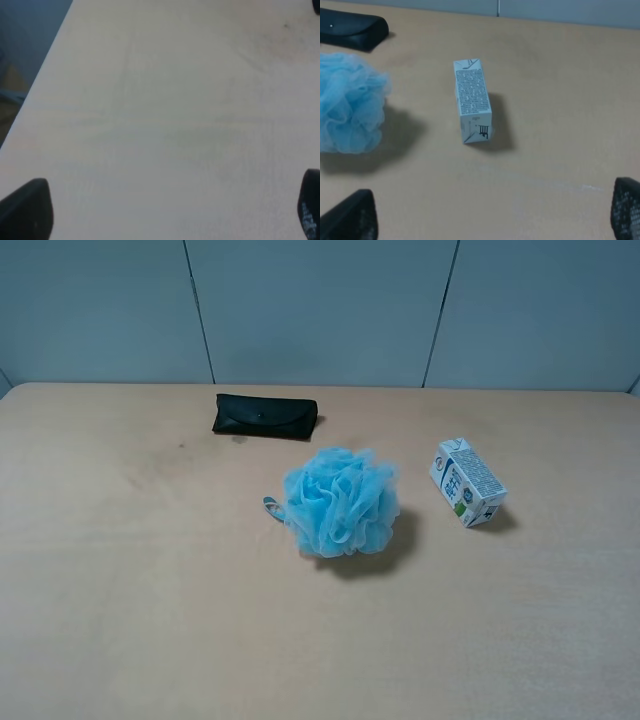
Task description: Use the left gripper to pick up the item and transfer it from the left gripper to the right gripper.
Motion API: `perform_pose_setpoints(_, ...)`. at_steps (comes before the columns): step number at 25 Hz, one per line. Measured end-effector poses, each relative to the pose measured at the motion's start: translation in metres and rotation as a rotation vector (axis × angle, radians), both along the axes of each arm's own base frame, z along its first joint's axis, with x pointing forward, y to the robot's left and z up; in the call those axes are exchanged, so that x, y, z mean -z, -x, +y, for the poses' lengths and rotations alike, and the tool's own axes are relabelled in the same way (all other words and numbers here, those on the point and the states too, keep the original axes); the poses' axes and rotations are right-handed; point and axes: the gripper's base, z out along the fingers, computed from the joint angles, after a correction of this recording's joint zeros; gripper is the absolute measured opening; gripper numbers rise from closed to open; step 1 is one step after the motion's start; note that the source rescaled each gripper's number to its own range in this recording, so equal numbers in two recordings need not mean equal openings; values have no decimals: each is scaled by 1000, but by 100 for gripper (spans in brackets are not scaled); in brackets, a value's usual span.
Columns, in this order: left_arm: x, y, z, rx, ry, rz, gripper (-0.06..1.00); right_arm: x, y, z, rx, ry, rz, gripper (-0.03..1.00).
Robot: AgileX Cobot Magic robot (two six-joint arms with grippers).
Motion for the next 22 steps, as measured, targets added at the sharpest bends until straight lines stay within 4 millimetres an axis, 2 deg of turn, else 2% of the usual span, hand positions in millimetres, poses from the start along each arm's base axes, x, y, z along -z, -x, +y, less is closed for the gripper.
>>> perform_pose_setpoints(3,0,0,0,0,0,0,97,0,0,0,42,0,0,100)
perform_pose_setpoints(11,0,0,0,0,0,0,97,0,-1,1,296,-1,0,100)
perform_pose_setpoints(22,0,0,1,53,0,0,97,0,-1,1,308,-1,0,100)
